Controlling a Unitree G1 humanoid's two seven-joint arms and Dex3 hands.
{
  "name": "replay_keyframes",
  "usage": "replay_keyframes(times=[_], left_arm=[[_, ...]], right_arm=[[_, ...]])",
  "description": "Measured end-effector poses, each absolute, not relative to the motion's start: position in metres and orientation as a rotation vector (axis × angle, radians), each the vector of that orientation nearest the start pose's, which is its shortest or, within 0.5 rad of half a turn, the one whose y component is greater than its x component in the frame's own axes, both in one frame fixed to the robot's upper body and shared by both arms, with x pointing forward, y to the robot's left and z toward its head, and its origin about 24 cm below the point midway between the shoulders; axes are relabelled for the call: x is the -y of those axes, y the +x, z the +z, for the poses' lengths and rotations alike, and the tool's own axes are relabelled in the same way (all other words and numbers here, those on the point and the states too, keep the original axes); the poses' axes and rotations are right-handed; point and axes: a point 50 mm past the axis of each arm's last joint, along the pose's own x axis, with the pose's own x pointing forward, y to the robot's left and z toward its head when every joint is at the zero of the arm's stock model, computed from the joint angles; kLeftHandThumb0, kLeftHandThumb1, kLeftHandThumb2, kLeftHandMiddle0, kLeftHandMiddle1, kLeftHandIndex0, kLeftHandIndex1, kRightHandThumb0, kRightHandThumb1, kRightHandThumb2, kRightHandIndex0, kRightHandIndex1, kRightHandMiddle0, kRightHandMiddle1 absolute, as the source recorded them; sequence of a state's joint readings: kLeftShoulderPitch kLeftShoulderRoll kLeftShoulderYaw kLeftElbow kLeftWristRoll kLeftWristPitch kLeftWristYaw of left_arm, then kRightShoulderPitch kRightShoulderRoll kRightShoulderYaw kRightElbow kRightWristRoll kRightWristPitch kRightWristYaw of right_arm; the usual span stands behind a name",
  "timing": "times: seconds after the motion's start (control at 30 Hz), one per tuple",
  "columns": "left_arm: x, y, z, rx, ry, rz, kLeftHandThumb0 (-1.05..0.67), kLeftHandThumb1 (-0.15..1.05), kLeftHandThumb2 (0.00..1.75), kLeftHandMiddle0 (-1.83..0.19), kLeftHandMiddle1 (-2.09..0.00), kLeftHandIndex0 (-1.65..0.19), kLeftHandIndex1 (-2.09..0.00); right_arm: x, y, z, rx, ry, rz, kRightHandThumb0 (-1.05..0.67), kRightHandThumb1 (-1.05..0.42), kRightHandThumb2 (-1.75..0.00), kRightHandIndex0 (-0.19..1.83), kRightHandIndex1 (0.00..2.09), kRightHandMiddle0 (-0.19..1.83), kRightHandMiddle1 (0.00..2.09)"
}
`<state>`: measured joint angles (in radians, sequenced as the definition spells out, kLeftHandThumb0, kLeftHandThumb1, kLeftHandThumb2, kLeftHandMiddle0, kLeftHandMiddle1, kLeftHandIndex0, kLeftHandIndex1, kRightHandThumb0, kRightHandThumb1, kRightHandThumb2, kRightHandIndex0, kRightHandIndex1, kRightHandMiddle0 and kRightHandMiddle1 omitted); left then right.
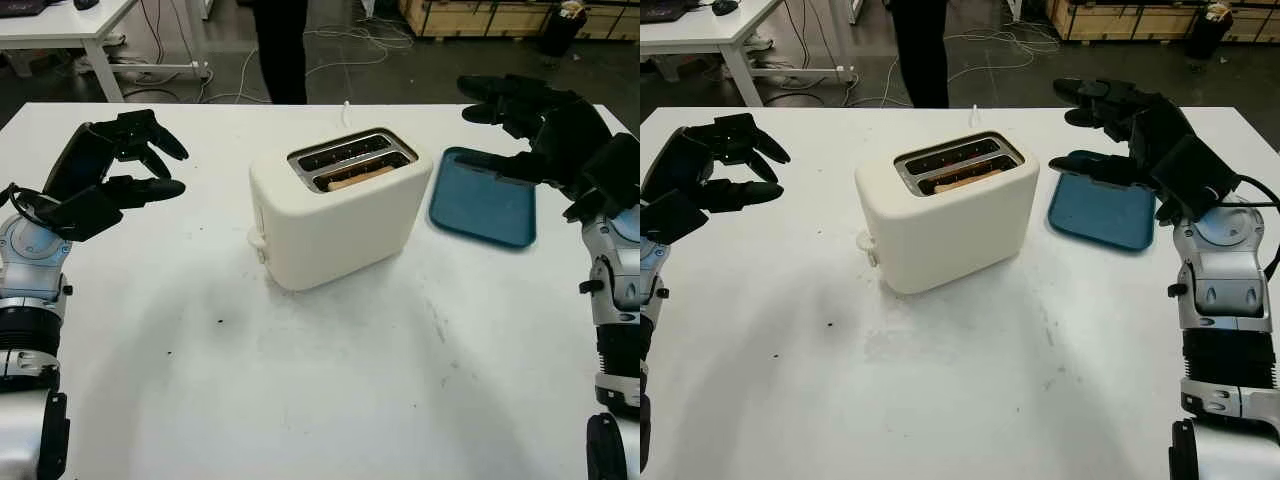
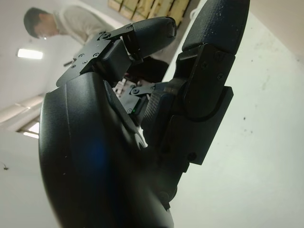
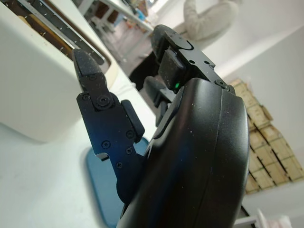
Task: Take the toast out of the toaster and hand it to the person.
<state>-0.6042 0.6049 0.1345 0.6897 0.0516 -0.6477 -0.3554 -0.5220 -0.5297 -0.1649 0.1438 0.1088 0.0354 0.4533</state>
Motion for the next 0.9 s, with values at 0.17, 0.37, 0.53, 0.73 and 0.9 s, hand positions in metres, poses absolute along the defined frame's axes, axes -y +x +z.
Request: replay_keyframes(times=[0.17, 0.37, 0.53, 0.73, 0.9], left_arm=[[-0.2693, 0.3335, 0.1707, 0.484, 0.685, -0.199, -1.05, 0.92, 0.03, -0.70, -1.31, -0.56, -1.18], [-0.2693, 0.3335, 0.1707, 0.484, 0.685, -0.199, -1.05, 0.92, 0.03, -0.70, -1.31, -0.56, -1.18], [-0.2693, 0.3335, 0.1707, 0.484, 0.685, -0.199, -1.05, 0.92, 0.03, -0.69, -1.32, -0.56, -1.19], [-0.2694, 0.3335, 0.1706, 0.483, 0.685, -0.199, -1.05, 0.92, 0.03, -0.69, -1.32, -0.56, -1.19], [-0.2693, 0.3335, 0.1706, 0.483, 0.685, -0.200, -1.05, 0.92, 0.03, -0.69, -1.32, -0.55, -1.19]], right_arm=[[0.2361, 0.3262, 0.1966, 0.314, -0.429, 0.279, -0.28, -0.73, 0.00, 0.10, 0.92, 0.56, 0.01], [0.2357, 0.3266, 0.1979, 0.317, -0.427, 0.280, -0.29, -0.73, 0.00, 0.08, 0.94, 0.55, 0.01], [0.2356, 0.3267, 0.1983, 0.318, -0.428, 0.280, -0.27, -0.73, 0.00, 0.06, 0.95, 0.54, 0.00], [0.2356, 0.3267, 0.1982, 0.318, -0.429, 0.279, -0.29, -0.74, 0.00, 0.07, 0.96, 0.55, 0.01], [0.2356, 0.3265, 0.1990, 0.322, -0.429, 0.273, -0.25, -0.74, 0.00, 0.09, 0.95, 0.56, 0.01]])
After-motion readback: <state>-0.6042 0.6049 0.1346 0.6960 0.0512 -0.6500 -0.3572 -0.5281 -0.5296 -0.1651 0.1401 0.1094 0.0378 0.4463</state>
